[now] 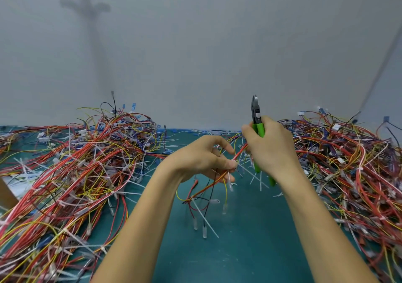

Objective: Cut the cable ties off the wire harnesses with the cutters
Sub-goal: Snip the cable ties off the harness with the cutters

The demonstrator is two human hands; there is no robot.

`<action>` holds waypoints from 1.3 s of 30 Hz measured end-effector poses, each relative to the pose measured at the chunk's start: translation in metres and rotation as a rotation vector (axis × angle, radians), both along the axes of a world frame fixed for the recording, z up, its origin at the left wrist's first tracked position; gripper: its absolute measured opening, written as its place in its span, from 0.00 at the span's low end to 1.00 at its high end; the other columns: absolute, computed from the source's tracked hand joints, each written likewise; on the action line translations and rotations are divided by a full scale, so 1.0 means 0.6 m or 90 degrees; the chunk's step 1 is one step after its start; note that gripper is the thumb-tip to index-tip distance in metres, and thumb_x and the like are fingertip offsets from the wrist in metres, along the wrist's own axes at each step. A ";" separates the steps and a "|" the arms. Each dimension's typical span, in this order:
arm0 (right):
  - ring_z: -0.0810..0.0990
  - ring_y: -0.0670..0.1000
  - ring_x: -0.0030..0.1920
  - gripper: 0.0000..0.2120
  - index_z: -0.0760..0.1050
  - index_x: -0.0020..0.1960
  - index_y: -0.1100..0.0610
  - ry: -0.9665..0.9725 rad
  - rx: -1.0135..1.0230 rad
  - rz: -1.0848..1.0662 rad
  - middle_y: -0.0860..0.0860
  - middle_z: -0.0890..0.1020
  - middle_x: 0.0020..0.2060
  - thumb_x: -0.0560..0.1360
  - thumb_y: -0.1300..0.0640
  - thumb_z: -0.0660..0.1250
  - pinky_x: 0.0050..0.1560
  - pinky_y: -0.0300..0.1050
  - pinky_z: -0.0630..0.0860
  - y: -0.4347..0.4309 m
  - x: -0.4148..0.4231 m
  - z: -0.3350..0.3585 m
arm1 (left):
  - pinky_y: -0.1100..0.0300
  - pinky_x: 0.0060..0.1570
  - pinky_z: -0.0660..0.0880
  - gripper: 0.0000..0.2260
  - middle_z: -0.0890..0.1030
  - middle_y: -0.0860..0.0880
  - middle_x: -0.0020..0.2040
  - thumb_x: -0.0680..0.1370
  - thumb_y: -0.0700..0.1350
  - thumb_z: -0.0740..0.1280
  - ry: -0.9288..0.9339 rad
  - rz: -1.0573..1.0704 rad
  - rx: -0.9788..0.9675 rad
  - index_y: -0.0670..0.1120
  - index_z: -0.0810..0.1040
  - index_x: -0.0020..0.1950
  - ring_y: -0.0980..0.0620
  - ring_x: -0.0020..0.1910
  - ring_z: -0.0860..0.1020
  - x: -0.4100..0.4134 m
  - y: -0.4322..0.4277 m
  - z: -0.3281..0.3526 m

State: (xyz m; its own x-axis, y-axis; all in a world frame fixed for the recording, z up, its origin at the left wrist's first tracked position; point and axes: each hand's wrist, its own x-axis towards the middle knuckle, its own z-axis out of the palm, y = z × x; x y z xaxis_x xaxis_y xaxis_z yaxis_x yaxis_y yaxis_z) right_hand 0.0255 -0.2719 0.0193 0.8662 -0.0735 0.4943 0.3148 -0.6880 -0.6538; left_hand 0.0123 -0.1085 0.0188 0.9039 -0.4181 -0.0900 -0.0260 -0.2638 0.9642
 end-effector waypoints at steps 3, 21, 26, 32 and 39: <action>0.79 0.58 0.42 0.10 0.73 0.43 0.56 0.005 0.019 0.015 0.56 0.82 0.37 0.78 0.51 0.61 0.43 0.49 0.73 0.001 -0.002 0.002 | 0.58 0.36 0.80 0.08 0.80 0.42 0.38 0.77 0.35 0.68 -0.005 0.021 -0.023 0.40 0.74 0.55 0.43 0.37 0.83 -0.002 0.002 -0.002; 0.81 0.60 0.39 0.26 0.77 0.40 0.54 0.039 0.000 0.066 0.53 0.82 0.37 0.81 0.39 0.50 0.47 0.57 0.77 0.003 -0.058 -0.027 | 0.60 0.39 0.82 0.05 0.86 0.43 0.44 0.77 0.31 0.67 0.060 0.283 -0.419 0.40 0.74 0.46 0.49 0.42 0.85 -0.045 -0.004 -0.066; 0.81 0.60 0.39 0.26 0.77 0.40 0.55 0.088 -0.046 0.109 0.53 0.81 0.35 0.79 0.38 0.50 0.46 0.56 0.77 -0.011 -0.090 -0.066 | 0.60 0.47 0.82 0.06 0.86 0.42 0.49 0.76 0.34 0.68 0.037 0.298 -0.448 0.42 0.73 0.48 0.48 0.49 0.85 -0.050 -0.009 -0.082; 0.80 0.57 0.37 0.28 0.77 0.41 0.55 0.142 -0.067 0.145 0.53 0.79 0.32 0.76 0.35 0.49 0.45 0.54 0.76 -0.014 -0.120 -0.104 | 0.59 0.48 0.82 0.14 0.86 0.45 0.50 0.66 0.44 0.74 0.016 0.288 -0.440 0.43 0.74 0.48 0.52 0.48 0.84 -0.062 -0.016 -0.100; 0.78 0.55 0.38 0.31 0.77 0.41 0.57 0.140 -0.084 0.123 0.53 0.79 0.31 0.77 0.35 0.47 0.45 0.54 0.76 -0.024 -0.125 -0.114 | 0.59 0.45 0.81 0.11 0.85 0.42 0.49 0.65 0.41 0.75 0.026 0.269 -0.436 0.42 0.77 0.43 0.50 0.44 0.85 -0.068 -0.015 -0.106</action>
